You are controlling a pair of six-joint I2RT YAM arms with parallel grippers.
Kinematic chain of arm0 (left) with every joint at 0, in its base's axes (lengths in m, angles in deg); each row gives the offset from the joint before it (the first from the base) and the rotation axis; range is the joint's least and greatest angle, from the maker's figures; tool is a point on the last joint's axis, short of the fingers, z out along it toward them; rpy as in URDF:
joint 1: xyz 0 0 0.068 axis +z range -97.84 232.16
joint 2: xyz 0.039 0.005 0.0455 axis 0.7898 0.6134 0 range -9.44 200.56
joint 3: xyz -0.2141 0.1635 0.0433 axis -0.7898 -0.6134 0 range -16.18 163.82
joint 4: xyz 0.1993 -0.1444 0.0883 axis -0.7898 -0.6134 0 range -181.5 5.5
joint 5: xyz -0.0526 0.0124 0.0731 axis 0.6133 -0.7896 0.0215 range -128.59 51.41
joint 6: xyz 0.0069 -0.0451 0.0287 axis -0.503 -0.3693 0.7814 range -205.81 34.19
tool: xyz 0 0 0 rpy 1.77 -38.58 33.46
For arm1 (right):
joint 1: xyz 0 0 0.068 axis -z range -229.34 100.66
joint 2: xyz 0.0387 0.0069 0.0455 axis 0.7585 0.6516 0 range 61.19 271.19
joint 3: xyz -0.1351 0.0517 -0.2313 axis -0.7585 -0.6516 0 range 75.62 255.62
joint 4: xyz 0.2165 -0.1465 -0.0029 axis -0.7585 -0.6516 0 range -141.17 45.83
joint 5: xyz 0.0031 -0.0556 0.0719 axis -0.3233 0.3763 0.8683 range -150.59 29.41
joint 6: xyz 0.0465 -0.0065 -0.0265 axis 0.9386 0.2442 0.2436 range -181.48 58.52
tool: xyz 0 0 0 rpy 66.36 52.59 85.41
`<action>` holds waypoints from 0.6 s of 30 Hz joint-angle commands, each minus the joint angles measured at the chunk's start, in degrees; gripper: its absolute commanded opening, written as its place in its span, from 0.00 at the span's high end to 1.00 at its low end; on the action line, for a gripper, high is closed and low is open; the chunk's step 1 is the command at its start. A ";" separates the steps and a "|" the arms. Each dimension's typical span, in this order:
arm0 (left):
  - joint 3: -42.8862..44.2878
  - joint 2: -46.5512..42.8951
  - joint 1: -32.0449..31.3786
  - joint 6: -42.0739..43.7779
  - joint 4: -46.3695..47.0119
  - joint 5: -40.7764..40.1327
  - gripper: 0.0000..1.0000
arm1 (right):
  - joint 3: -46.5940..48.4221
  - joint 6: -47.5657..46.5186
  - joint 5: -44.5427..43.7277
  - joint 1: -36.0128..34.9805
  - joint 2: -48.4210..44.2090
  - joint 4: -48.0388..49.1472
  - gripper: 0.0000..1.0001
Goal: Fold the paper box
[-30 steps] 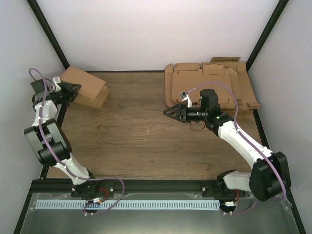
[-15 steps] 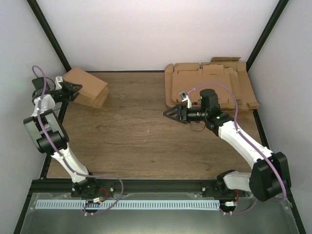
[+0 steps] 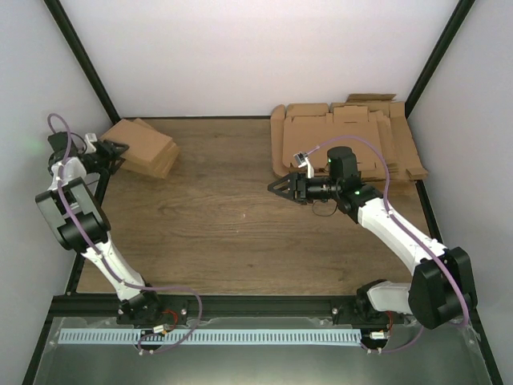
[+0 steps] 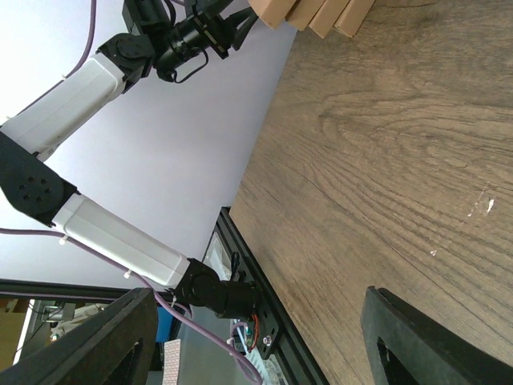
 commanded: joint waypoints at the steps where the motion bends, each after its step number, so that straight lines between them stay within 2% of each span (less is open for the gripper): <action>1: 1.96 1.86 0.52 -0.30 0.10 -2.56 0.47 | 1.96 -0.09 1.18 0.23 0.29 0.28 0.28; 3: 2.42 1.95 0.51 -0.38 0.03 -3.10 0.47 | 1.95 0.00 1.03 0.24 0.29 0.37 0.27; 7: 2.74 2.28 0.51 -0.33 0.11 -3.10 0.37 | 1.95 0.18 1.09 0.24 0.46 0.52 0.28; 9: 2.76 2.56 0.50 -0.41 0.18 -3.12 0.37 | 1.97 0.20 0.99 0.22 0.55 0.52 0.27; 14: 2.58 2.32 0.22 -1.47 1.11 -2.88 0.46 | 1.97 0.29 0.85 0.24 0.48 0.54 0.27; 18: 2.73 2.46 -0.43 -2.73 2.12 -2.84 0.47 | 1.97 0.42 0.90 0.24 0.88 0.64 0.27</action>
